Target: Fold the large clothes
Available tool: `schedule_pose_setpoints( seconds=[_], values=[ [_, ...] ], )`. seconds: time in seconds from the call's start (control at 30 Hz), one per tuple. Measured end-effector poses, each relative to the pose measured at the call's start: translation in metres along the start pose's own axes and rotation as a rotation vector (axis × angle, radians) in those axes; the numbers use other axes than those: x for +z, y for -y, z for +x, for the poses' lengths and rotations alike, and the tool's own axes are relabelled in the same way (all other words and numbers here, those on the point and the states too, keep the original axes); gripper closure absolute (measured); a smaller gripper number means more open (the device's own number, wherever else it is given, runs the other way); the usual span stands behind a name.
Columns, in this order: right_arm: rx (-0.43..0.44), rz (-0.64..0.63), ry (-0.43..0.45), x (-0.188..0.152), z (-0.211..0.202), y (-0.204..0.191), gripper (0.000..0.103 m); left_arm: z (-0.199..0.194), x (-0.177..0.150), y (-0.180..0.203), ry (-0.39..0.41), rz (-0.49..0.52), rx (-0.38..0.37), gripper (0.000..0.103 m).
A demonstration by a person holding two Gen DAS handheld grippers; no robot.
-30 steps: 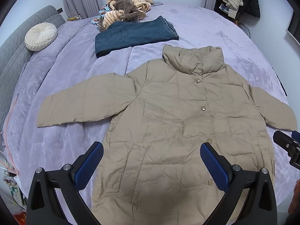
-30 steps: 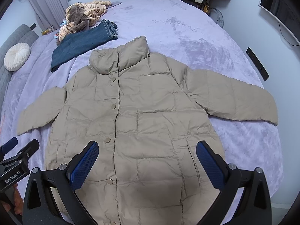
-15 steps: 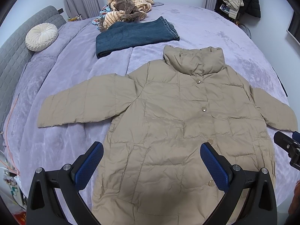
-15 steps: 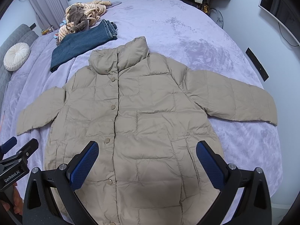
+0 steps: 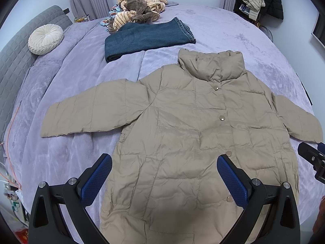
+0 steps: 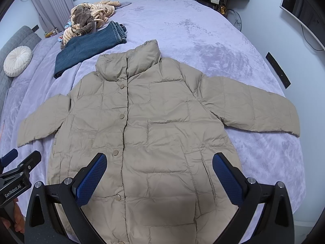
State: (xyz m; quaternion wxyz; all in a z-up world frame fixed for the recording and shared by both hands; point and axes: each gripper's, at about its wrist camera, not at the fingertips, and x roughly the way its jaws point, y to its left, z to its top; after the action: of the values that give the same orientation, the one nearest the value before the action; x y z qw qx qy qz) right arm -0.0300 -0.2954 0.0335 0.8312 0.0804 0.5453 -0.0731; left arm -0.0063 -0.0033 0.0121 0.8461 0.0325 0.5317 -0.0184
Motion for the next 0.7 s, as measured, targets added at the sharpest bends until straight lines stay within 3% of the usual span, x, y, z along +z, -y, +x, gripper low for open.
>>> schedule_pose_setpoints(
  seconds=[0.7],
  values=[
    [-0.003,-0.003,0.002,-0.0007,0.0002,-0.0010,0.000,-0.0004,0.0004,-0.0016,-0.001,-0.003,0.004,0.000]
  ],
)
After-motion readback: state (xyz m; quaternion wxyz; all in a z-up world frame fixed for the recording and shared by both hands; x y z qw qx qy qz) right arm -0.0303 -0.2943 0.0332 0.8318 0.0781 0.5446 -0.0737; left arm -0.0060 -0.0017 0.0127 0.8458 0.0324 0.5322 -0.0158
